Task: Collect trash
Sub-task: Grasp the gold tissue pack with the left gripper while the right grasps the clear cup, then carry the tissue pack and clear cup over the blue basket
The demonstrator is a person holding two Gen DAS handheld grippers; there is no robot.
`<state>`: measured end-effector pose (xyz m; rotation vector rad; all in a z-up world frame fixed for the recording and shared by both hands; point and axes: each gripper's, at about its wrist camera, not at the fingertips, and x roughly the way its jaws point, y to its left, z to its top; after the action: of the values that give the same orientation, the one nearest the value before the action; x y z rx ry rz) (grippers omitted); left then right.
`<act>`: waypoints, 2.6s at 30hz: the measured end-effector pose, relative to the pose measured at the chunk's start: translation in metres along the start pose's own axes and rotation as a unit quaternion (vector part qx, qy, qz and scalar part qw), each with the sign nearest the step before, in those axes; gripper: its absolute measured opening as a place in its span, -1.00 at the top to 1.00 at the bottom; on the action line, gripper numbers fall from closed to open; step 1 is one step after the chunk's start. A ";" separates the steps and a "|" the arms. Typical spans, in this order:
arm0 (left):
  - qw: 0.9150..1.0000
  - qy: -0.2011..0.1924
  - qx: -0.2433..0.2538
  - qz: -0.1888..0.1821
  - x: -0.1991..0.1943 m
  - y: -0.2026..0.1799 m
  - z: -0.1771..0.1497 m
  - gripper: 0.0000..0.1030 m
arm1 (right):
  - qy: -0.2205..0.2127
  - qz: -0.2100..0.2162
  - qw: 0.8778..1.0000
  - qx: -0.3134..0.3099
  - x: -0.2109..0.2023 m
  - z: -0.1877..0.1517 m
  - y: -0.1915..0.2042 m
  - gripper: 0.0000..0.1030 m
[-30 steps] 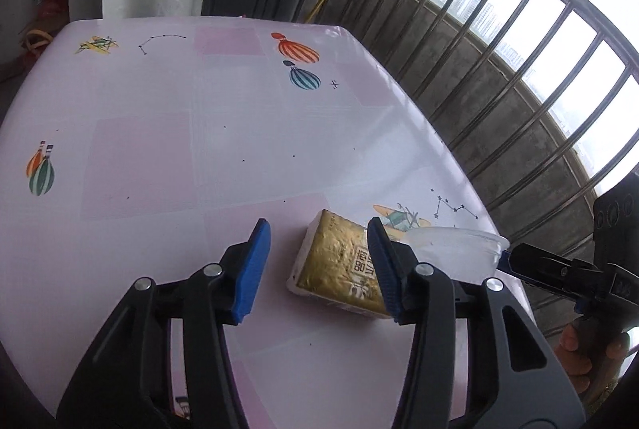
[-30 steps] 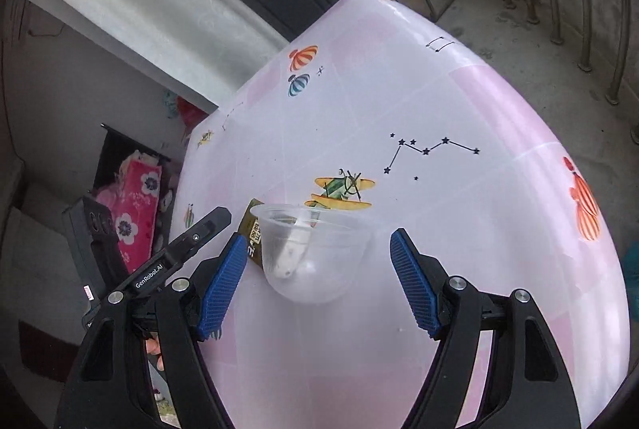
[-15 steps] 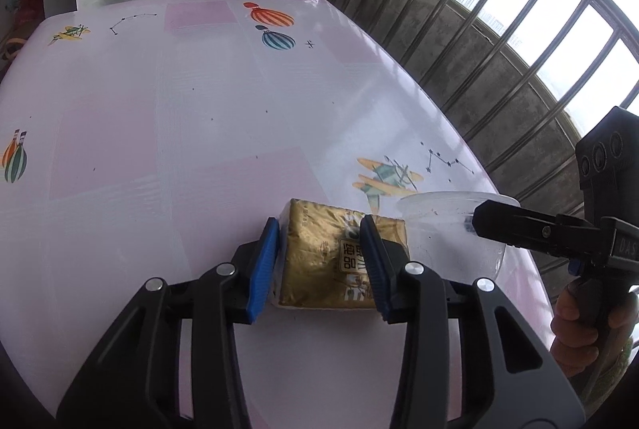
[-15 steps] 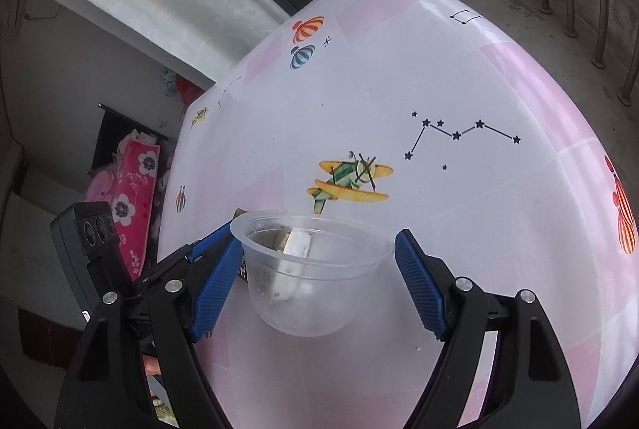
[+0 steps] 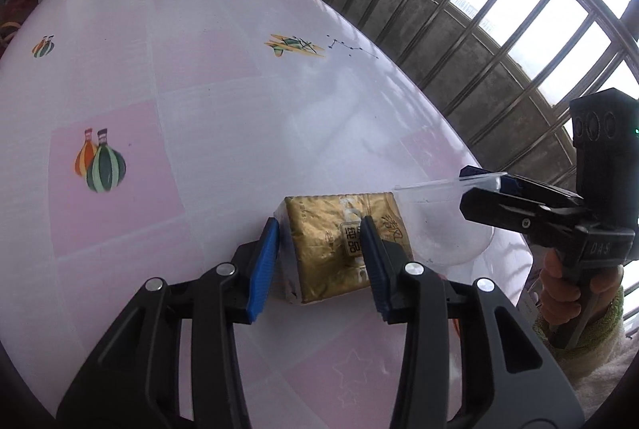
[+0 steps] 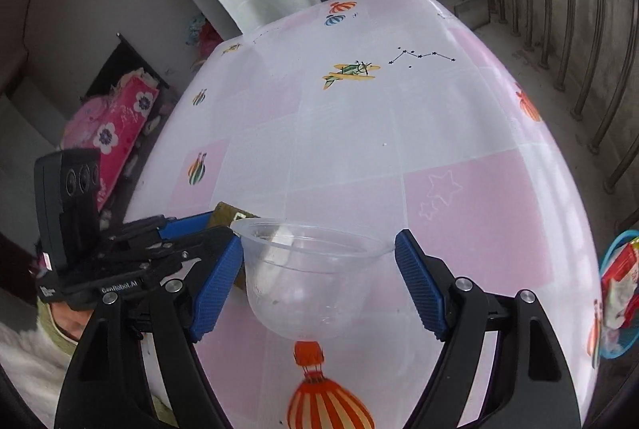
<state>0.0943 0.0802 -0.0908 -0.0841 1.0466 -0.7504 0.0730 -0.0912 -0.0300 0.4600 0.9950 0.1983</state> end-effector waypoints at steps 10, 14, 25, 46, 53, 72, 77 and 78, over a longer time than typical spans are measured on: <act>1.000 0.007 -0.017 -0.007 -0.023 -0.007 -0.027 0.28 | -0.004 0.007 0.999 -0.038 -0.039 -0.055 0.012 -0.49; 1.000 -0.010 -0.008 0.005 -0.032 -0.009 -0.023 0.21 | -0.013 0.042 0.999 0.020 -0.055 -0.064 -0.007 -0.49; 0.995 -0.053 0.086 0.017 -0.005 -0.027 0.023 0.06 | -0.052 0.068 0.991 0.098 -0.067 -0.069 -0.026 -0.49; 0.997 0.041 0.068 -0.002 -0.001 -0.037 -0.012 -0.42 | -0.027 0.037 0.992 0.114 -0.028 -0.064 -0.017 -0.50; 0.995 0.036 0.077 0.054 0.016 -0.042 -0.009 -0.23 | -0.014 0.031 0.991 0.127 -0.023 -0.072 -0.019 -0.52; 0.989 0.008 0.147 -0.011 0.004 -0.121 0.034 -0.04 | -0.132 0.036 0.966 0.218 -0.093 -0.093 -0.095 -0.41; 0.978 0.027 0.202 -0.054 0.033 -0.190 0.050 -0.04 | -0.209 -0.030 0.933 0.292 -0.149 -0.121 -0.155 -0.41; 0.974 0.033 0.216 -0.064 0.040 -0.205 0.052 -0.04 | -0.222 -0.043 0.923 0.311 -0.159 -0.129 -0.169 -0.42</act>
<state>0.0401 -0.1125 -0.0109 0.2510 0.9255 -1.0895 -0.1290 -0.2635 -0.0459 0.9905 0.6073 -0.3089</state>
